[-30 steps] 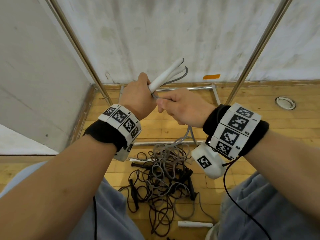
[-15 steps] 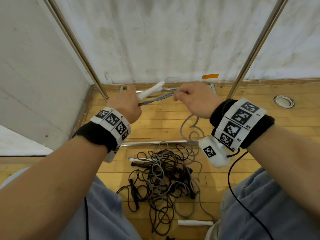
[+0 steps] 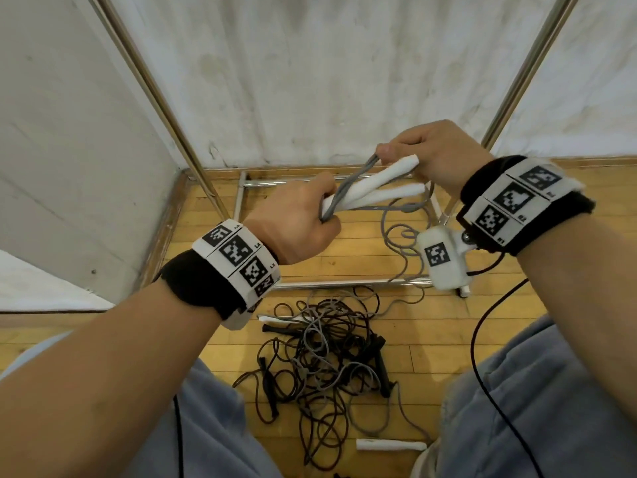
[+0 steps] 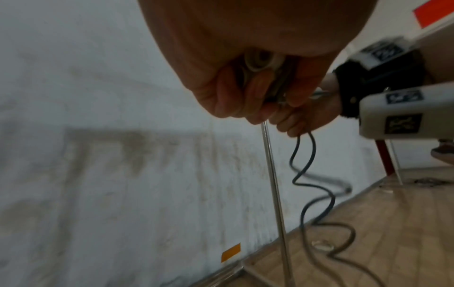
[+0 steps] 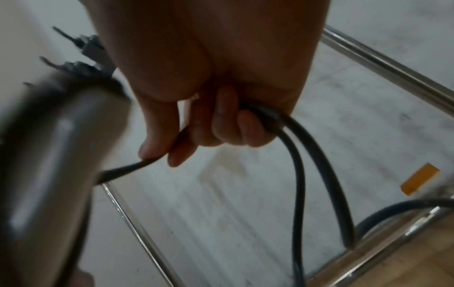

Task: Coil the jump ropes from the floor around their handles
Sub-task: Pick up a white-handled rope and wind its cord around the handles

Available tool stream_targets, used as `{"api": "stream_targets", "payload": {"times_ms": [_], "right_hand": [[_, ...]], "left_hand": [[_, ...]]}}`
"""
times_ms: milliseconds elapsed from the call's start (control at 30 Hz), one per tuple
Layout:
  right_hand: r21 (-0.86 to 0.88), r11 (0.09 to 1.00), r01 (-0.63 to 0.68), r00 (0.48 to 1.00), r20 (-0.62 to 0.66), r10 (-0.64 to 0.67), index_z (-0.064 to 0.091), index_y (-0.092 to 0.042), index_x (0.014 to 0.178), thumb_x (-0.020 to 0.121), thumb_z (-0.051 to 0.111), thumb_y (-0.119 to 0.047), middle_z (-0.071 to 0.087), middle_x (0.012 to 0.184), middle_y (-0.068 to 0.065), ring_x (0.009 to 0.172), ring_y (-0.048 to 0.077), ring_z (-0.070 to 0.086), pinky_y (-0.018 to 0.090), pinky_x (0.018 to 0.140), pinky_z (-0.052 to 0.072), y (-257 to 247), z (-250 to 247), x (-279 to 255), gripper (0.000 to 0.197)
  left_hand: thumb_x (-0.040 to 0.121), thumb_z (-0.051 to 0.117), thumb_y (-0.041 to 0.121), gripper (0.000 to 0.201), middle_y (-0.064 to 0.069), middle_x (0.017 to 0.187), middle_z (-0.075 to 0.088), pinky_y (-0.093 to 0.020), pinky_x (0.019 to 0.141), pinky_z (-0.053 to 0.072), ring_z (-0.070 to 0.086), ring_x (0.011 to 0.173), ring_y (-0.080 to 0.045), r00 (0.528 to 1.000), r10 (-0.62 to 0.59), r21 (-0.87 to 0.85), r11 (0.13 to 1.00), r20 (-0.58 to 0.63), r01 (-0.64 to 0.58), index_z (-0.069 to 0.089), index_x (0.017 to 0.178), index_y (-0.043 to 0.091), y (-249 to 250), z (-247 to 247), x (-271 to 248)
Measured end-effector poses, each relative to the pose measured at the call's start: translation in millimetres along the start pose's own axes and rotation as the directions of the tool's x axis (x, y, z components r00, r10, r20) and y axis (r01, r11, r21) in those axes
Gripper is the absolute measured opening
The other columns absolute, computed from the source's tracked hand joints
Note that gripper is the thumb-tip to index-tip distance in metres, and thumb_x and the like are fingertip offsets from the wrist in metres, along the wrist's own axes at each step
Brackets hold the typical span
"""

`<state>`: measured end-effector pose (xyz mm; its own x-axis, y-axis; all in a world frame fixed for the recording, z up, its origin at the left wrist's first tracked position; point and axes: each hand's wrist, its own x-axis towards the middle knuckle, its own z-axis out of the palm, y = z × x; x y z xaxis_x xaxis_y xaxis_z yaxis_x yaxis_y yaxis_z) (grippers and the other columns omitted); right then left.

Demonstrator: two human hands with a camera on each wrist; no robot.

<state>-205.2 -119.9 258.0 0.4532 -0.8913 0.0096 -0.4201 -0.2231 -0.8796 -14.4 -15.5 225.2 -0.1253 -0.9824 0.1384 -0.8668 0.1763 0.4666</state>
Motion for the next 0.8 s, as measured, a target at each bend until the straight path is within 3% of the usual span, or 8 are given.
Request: {"api": "stream_targets", "payload": {"times_ms": [100,167,233,333,400,567,700,800], "right_hand": [[0.031,0.999,0.017,0.998,0.054,-0.019,0.069,-0.006,0.083,0.089,0.057,-0.002,0.062,0.078,0.009,0.071,0.017,0.057,0.03,0.07,0.046,5,7,0,0.014],[-0.019,1.0,0.021,0.999,0.045,-0.02,0.064,-0.011,0.066,0.09,0.05,0.003,0.05,0.061,0.008,0.054,0.016,0.045,0.031,0.054,0.037,9,18,1,0.031],[0.042,0.999,-0.002,0.999,0.04,0.001,0.06,-0.025,0.05,0.09,0.058,-0.012,0.04,0.049,-0.004,0.044,0.011,0.032,0.025,0.046,0.027,11,29,2,0.042],[0.067,0.998,-0.023,0.995,0.103,0.016,0.07,-0.029,0.061,0.086,0.059,-0.051,0.042,0.047,-0.011,0.048,0.013,0.033,0.025,0.049,0.03,14,46,-1,0.035],[0.064,0.998,-0.026,0.984,0.175,0.014,0.071,-0.029,0.063,0.083,0.052,-0.064,0.044,0.046,-0.011,0.046,0.012,0.034,0.025,0.048,0.033,14,60,-7,0.044],[0.095,0.993,-0.069,0.971,0.236,0.045,0.067,-0.022,0.063,0.09,0.041,-0.061,0.04,0.044,-0.01,0.044,0.011,0.031,0.023,0.046,0.029,6,79,-15,0.054],[-0.006,1.0,0.002,0.973,0.23,-0.001,0.063,-0.019,0.061,0.095,0.031,-0.056,0.042,0.044,-0.01,0.04,0.005,0.036,0.024,0.052,0.03,-1,85,-20,0.06],[-0.087,0.995,0.058,0.978,0.205,-0.039,0.057,-0.019,0.054,0.096,0.035,-0.052,0.043,0.047,-0.006,0.039,0.005,0.036,0.026,0.052,0.03,-4,86,-21,0.058]], "left_hand": [[0.077,0.057,0.028,0.027,0.0,0.074,0.057,-0.034,0.055,0.042,0.054,0.064,-0.019,0.997,-0.046,-0.157,0.987,-0.063,0.036,0.052,0.1,0.014,13,-1,-3],[0.079,0.061,0.021,0.019,0.005,0.069,0.052,-0.029,0.051,0.04,0.051,0.058,-0.006,0.988,-0.097,-0.244,0.967,-0.123,0.065,0.048,0.093,0.018,17,-2,-2],[0.079,0.064,0.015,0.028,0.008,0.066,0.047,-0.016,0.043,0.032,0.047,0.053,0.002,0.967,-0.143,-0.296,0.952,-0.211,0.077,0.038,0.084,0.025,16,-7,2],[0.075,0.065,0.013,0.037,0.01,0.063,0.046,-0.013,0.043,0.031,0.046,0.049,0.004,0.934,-0.208,-0.389,0.918,-0.29,0.084,0.031,0.077,0.029,15,-17,5],[0.072,0.062,0.018,0.032,0.009,0.062,0.045,-0.014,0.043,0.03,0.041,0.046,0.001,0.925,-0.229,-0.44,0.895,-0.303,0.077,0.032,0.077,0.029,15,-23,4],[0.074,0.06,0.016,0.029,0.005,0.07,0.052,-0.025,0.049,0.039,0.046,0.051,-0.006,0.873,-0.338,-0.501,0.856,-0.352,0.129,0.039,0.094,0.02,8,-26,10],[0.077,0.06,0.009,0.023,0.008,0.068,0.044,-0.017,0.046,0.036,0.042,0.051,-0.003,0.862,-0.361,-0.442,0.877,-0.355,0.185,0.04,0.088,0.016,-1,-25,17],[0.076,0.061,0.011,0.023,0.006,0.066,0.042,-0.021,0.046,0.035,0.039,0.054,-0.01,0.867,-0.353,-0.363,0.905,-0.353,0.221,0.039,0.084,0.012,-6,-26,19]]}}
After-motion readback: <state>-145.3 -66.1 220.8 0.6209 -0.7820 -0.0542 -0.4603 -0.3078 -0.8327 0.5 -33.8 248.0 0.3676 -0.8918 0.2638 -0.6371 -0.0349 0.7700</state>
